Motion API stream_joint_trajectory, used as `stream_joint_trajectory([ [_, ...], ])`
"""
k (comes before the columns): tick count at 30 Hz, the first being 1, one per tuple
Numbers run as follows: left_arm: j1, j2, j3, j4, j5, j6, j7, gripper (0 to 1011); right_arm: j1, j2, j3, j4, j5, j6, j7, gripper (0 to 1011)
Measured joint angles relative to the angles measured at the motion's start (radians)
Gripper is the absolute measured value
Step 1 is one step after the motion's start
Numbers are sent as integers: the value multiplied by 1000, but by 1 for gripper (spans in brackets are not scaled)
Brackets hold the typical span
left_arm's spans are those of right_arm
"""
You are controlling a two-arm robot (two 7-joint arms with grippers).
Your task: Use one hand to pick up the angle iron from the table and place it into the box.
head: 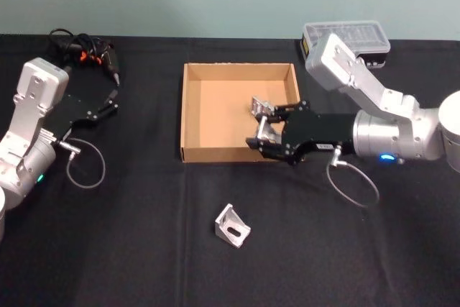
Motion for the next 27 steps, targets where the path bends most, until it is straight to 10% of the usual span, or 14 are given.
stream_joint_trajectory([
  [27,0,0,0,0,0,0,0,1000,118,-202,-22,300,-134,-92,-23,468],
])
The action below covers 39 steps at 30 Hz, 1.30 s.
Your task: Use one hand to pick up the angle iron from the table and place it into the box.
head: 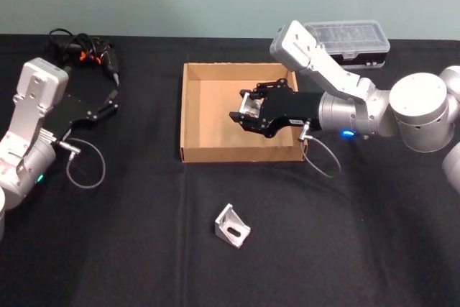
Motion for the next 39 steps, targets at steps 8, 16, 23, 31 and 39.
stream_joint_trajectory([
  [8,0,0,0,0,0,0,0,1000,-2,0,5,18,-21,19,2,468],
  [16,0,0,0,0,0,0,0,1000,-15,8,18,12,-30,35,2,468],
  [23,0,0,0,0,0,0,0,1000,-23,11,26,11,-38,43,3,468],
  [31,0,0,0,0,0,0,0,1000,-25,12,33,20,-44,45,6,471],
  [39,0,0,0,0,0,0,0,1000,-27,10,36,22,-52,45,8,726],
])
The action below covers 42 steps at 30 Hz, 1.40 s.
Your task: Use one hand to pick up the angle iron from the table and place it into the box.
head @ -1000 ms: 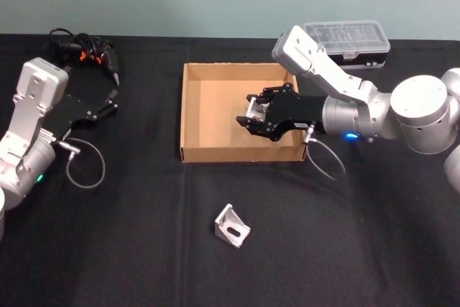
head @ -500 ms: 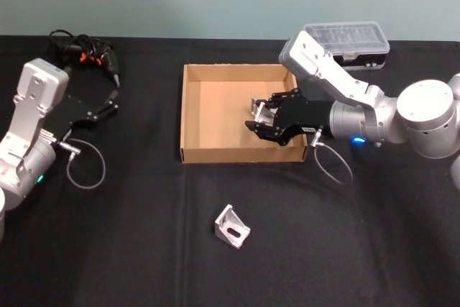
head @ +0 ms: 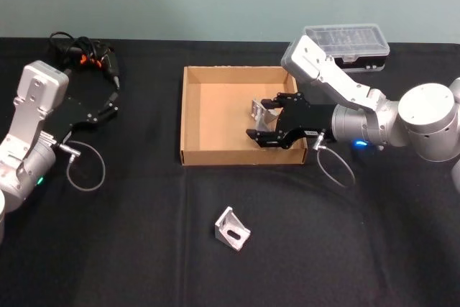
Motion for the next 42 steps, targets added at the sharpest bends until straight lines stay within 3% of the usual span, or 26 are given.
stream_joint_trajectory([
  [11,0,0,0,0,0,0,0,1000,-6,-1,9,-6,-1,-2,1,1003],
  [20,0,0,0,0,0,0,0,1000,-14,-3,26,-11,3,-19,-13,1003],
  [28,0,0,0,0,0,0,0,1000,-30,-1,64,-41,24,-34,-41,1003],
  [42,0,0,0,0,0,0,0,1000,-134,37,176,-274,150,-35,-90,1003],
])
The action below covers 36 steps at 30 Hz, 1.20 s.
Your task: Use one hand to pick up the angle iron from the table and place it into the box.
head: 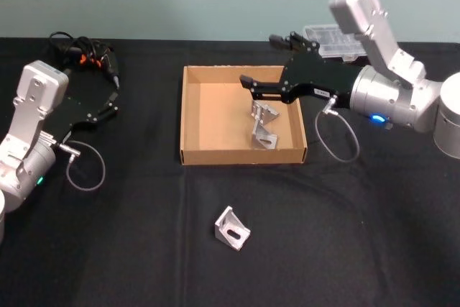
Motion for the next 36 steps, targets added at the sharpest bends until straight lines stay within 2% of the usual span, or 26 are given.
stream_joint_trajectory([
  [4,0,0,0,0,0,0,0,1000,-45,17,20,-76,49,2,-6,1003],
  [8,0,0,0,0,0,0,0,1000,-79,35,21,-135,86,17,-5,1003],
  [17,0,0,0,0,0,0,0,1000,-149,83,1,-239,152,70,-3,1003],
  [27,0,0,0,0,0,0,0,1000,-213,120,-31,-290,172,107,-41,1003],
  [36,0,0,0,0,0,0,0,1000,-249,150,-76,-308,149,153,-64,1003],
])
